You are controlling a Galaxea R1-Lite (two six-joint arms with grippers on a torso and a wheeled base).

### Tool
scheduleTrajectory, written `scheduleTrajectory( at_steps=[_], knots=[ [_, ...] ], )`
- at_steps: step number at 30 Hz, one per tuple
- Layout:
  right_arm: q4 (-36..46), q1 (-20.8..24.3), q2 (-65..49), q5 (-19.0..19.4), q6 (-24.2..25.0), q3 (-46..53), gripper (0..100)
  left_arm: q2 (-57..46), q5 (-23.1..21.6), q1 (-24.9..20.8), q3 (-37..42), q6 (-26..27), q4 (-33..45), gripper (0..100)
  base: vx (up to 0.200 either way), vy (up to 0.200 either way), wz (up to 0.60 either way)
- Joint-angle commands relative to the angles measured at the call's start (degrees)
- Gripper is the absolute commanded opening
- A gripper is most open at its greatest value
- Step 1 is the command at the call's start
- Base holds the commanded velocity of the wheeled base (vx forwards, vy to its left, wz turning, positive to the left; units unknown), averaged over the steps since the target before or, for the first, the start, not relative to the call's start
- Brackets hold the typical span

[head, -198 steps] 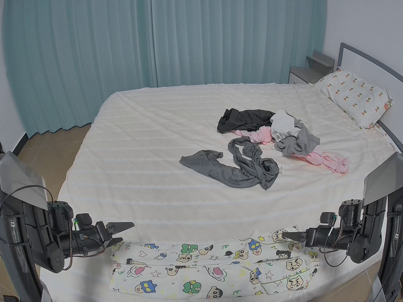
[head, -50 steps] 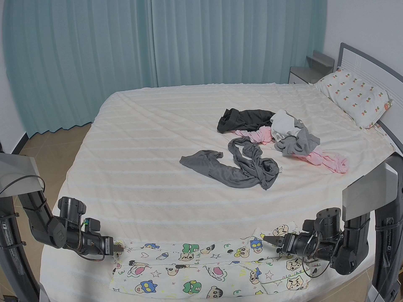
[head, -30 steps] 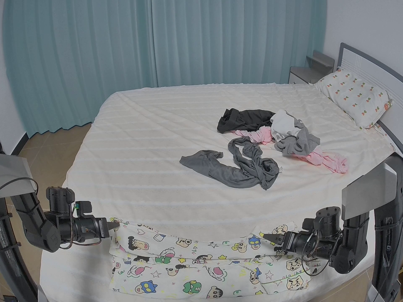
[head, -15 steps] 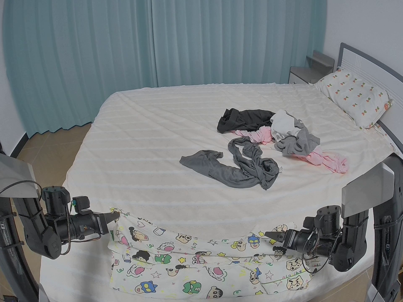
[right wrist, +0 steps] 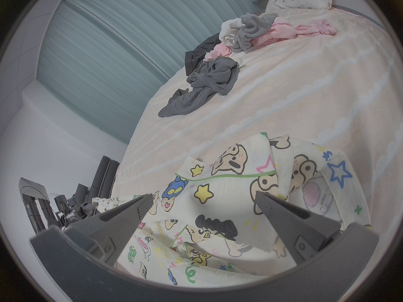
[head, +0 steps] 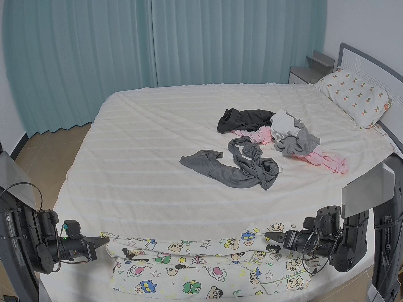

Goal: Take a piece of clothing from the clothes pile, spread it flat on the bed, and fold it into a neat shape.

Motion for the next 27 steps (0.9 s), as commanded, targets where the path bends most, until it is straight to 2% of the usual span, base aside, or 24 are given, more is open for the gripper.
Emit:
scheduleTrajectory(
  at_steps=[1, 8, 13, 14, 17, 19, 23, 24, 27],
  knots=[
    [-0.6, 0.1, -1.0, 0.3, 0.2, 0.4, 100, 6.6, -0.3, 0.8, 1.4, 1.9, -1.0, 0, 0.0, 0.0, 0.0],
    [-0.6, -0.2, -2.9, 2.3, 2.1, 1.3, 100, 8.1, -0.2, -1.4, 1.4, 2.3, -1.0, 0, 0.0, 0.0, 0.0],
    [-0.5, -1.3, -5.2, 2.4, 1.5, 2.4, 100, 8.1, 0.4, -1.8, 1.5, 5.4, 2.2, 0, 0.0, 0.0, 0.0],
    [-0.4, -1.8, -5.8, 2.4, 1.4, 3.2, 100, 8.1, 0.8, -2.0, 1.4, 5.5, 2.3, 100, 0.0, 0.0, 0.0],
    [-0.3, -2.3, -5.9, 2.4, 0.4, 3.9, 100, 8.1, 0.7, -2.1, 1.5, 5.1, 2.3, 100, 0.0, 0.0, 0.0],
    [-0.2, -3.5, -5.2, 2.4, -2.7, 4.6, 100, 9.0, 0.4, -2.0, 1.5, 4.8, 2.3, 100, 0.0, 0.0, 0.0],
    [1.4, -4.5, -3.9, 2.4, -4.1, 4.2, 100, 10.3, -1.3, -1.3, 1.5, 4.8, 2.1, 100, 0.0, 0.0, 0.0],
    [3.0, -5.2, -3.8, 2.4, -5.0, 4.0, 100, 10.3, -2.8, -0.5, 1.5, 4.6, 2.1, 100, 0.0, 0.0, 0.0],
    [6.1, -5.8, -3.7, 2.4, -6.5, 3.7, 100, 9.8, -3.3, 0.1, 1.5, 3.1, 2.0, 100, 0.0, 0.0, 0.0]
  ],
)
